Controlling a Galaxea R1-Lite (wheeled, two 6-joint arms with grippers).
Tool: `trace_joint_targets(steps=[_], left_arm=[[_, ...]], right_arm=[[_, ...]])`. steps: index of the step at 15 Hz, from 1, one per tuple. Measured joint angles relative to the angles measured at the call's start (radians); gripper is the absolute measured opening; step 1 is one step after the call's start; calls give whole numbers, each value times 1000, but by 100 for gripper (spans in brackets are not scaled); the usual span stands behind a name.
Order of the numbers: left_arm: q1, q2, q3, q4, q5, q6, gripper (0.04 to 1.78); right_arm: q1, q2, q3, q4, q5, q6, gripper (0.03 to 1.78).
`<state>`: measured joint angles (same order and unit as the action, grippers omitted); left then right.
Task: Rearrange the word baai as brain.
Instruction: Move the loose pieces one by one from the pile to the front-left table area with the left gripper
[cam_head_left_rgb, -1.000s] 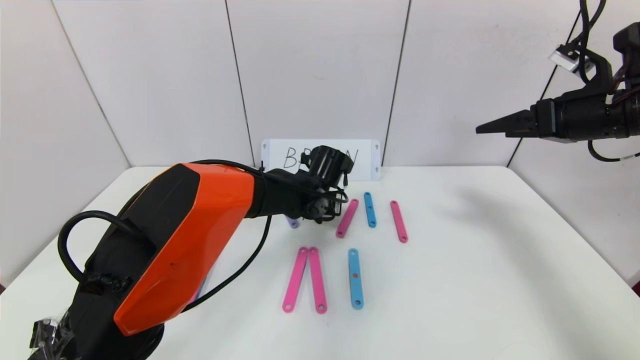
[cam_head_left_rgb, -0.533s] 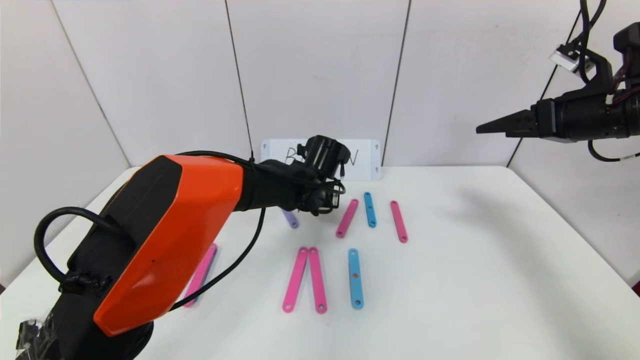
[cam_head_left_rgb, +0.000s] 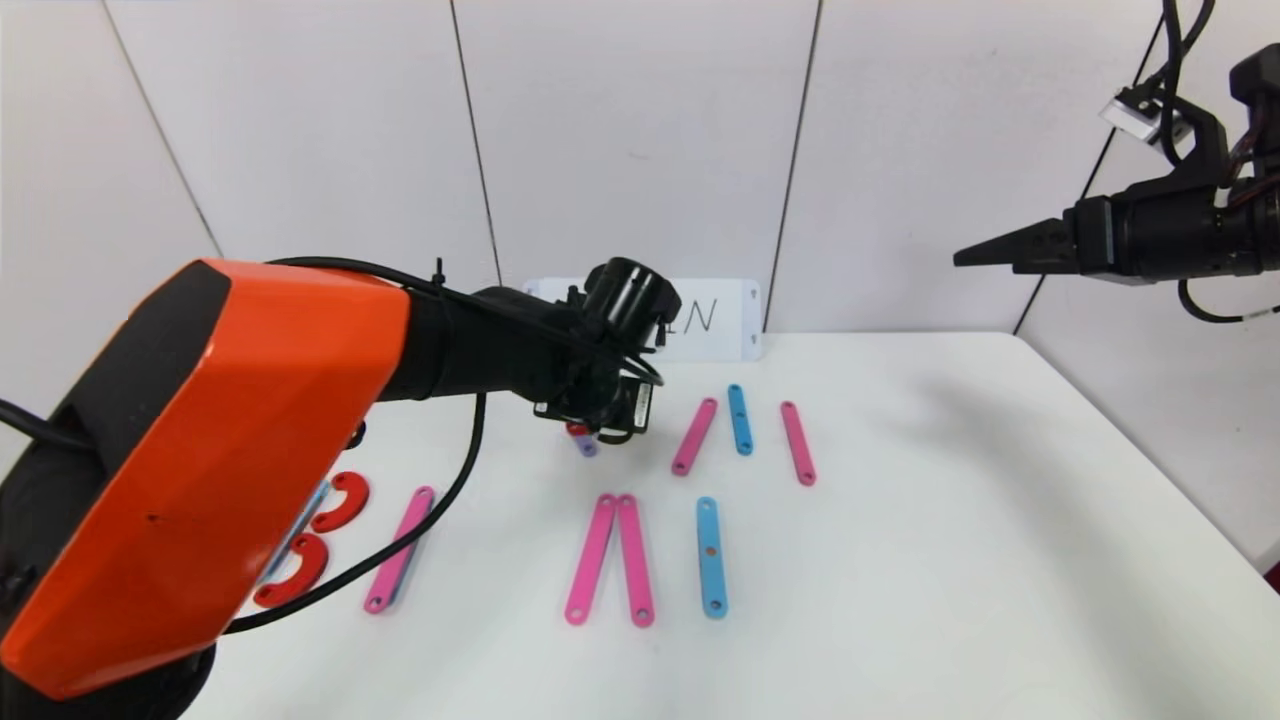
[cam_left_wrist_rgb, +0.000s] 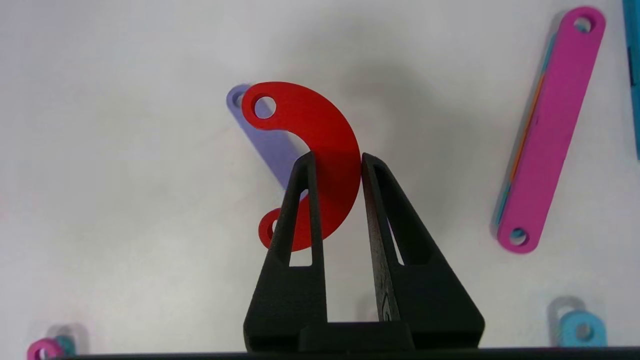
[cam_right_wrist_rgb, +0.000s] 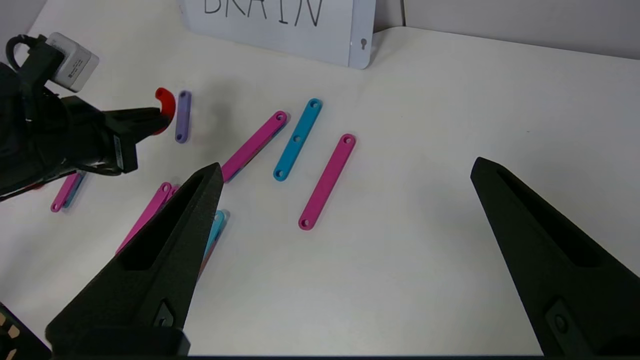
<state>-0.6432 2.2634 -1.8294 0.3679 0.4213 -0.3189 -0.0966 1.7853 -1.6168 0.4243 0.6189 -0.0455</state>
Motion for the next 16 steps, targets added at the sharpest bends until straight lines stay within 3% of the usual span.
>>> trace_joint_targets(steps=[8,16], left_arm=[[44,-173,339,-8,-16,2,30],[120,-258,525,-73,-90,77,30]], right_arm=[[0,-3,1,3,0,0,173],[0,-3,1,3,0,0,173]])
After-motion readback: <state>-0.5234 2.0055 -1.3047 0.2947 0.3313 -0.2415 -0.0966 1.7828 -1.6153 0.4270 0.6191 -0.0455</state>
